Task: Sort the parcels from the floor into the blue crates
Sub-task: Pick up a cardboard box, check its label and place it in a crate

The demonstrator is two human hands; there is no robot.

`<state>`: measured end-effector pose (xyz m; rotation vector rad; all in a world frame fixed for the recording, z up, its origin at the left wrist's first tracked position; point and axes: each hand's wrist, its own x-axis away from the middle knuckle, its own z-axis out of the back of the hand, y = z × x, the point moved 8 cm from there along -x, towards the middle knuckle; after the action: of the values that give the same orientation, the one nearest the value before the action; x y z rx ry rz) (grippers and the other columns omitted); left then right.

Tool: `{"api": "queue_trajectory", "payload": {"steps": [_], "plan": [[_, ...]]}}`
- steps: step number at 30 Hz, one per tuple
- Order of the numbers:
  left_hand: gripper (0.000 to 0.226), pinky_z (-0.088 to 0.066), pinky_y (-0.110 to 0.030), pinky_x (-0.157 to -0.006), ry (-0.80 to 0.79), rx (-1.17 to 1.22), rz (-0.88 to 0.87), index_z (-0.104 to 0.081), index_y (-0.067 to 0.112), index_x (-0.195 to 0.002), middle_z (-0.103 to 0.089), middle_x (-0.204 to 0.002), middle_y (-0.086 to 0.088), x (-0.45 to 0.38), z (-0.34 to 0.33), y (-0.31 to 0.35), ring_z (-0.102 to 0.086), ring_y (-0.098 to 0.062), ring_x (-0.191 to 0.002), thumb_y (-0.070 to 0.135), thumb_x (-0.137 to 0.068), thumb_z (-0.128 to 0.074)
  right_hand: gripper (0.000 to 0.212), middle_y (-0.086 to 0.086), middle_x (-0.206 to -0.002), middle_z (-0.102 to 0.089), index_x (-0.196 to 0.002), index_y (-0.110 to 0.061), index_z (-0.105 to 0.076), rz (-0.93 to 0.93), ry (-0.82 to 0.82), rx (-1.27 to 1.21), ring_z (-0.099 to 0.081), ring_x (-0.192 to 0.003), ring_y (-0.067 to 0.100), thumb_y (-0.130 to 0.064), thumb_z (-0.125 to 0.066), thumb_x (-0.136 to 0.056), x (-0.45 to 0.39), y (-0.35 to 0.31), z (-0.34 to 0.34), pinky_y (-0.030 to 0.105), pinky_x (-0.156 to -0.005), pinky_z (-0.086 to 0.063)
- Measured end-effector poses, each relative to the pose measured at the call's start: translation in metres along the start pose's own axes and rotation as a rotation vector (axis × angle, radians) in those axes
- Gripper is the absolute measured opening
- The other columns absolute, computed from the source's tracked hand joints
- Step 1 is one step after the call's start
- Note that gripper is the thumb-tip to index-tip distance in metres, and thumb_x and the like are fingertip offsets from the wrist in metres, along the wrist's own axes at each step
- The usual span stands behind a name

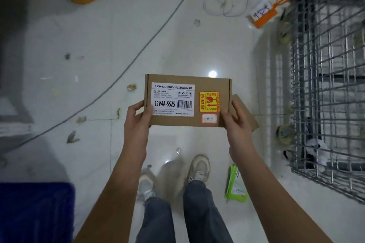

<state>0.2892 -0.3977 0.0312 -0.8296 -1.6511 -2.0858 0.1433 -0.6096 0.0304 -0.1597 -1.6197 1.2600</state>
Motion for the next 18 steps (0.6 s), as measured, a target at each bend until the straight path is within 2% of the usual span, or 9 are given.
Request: {"api": "queue_trajectory", "payload": {"steps": [1, 3, 6, 11, 15, 18], "plan": [[0.01, -0.05, -0.017, -0.073, 0.023, 0.013, 0.003, -0.056, 0.037, -0.094, -0.072, -0.082, 0.014, 0.004, 0.011, -0.002, -0.068, 0.003, -0.075, 0.029, -0.09, -0.059, 0.038, -0.004, -0.114, -0.068, -0.129, -0.037, -0.051, 0.011, -0.023, 0.015, -0.064, -0.104, 0.008, -0.019, -0.052, -0.095, 0.005, -0.004, -0.008, 0.021, -0.085, -0.048], [0.01, -0.051, -0.021, -0.081, 0.055, 0.034, 0.015, -0.055, 0.037, -0.095, -0.072, -0.091, 0.01, 0.01, 0.033, -0.007, -0.068, -0.001, -0.083, 0.028, -0.09, -0.059, 0.037, -0.004, -0.11, -0.067, -0.119, -0.046, -0.05, 0.014, -0.074, 0.041, -0.063, -0.107, 0.014, -0.018, -0.052, -0.095, 0.014, -0.005, -0.024, 0.036, -0.099, -0.046], [0.015, -0.05, -0.025, -0.087, 0.097, 0.071, 0.026, -0.053, 0.037, -0.104, -0.07, -0.104, 0.001, 0.015, 0.068, -0.017, -0.066, -0.004, -0.092, 0.028, -0.093, -0.056, 0.041, 0.003, -0.117, -0.065, -0.129, -0.041, -0.045, 0.035, -0.171, 0.102, -0.061, -0.112, 0.019, -0.018, -0.05, -0.096, 0.029, -0.003, -0.052, 0.047, -0.106, -0.041], [0.036, -0.051, -0.022, -0.088, 0.138, 0.083, -0.054, -0.043, 0.042, -0.13, -0.062, -0.117, 0.005, 0.03, 0.128, -0.024, -0.059, -0.002, -0.103, 0.028, -0.097, -0.047, 0.046, 0.003, -0.121, -0.063, -0.138, -0.037, -0.039, 0.064, -0.279, 0.165, -0.058, -0.116, 0.021, -0.017, -0.046, -0.098, 0.062, 0.005, -0.108, 0.049, -0.109, -0.037], [0.036, -0.048, -0.021, -0.089, 0.196, 0.04, -0.105, -0.046, 0.039, -0.131, -0.062, -0.116, 0.01, 0.053, 0.197, -0.023, -0.058, -0.004, -0.106, 0.029, -0.096, -0.048, 0.043, -0.003, -0.115, -0.065, -0.13, -0.043, -0.042, 0.084, -0.384, 0.218, -0.061, -0.112, 0.016, -0.014, -0.045, -0.098, 0.101, 0.003, -0.157, 0.049, -0.108, -0.037], [0.031, -0.041, 0.002, -0.068, 0.294, 0.0, -0.15, -0.044, 0.046, -0.122, -0.059, -0.093, 0.036, 0.079, 0.255, -0.018, -0.057, 0.015, -0.09, 0.031, -0.095, -0.049, 0.043, -0.004, -0.111, -0.068, -0.126, -0.043, -0.045, 0.127, -0.471, 0.266, -0.066, -0.102, 0.01, -0.013, -0.047, -0.097, 0.138, -0.003, -0.197, 0.042, -0.101, -0.045]]}}
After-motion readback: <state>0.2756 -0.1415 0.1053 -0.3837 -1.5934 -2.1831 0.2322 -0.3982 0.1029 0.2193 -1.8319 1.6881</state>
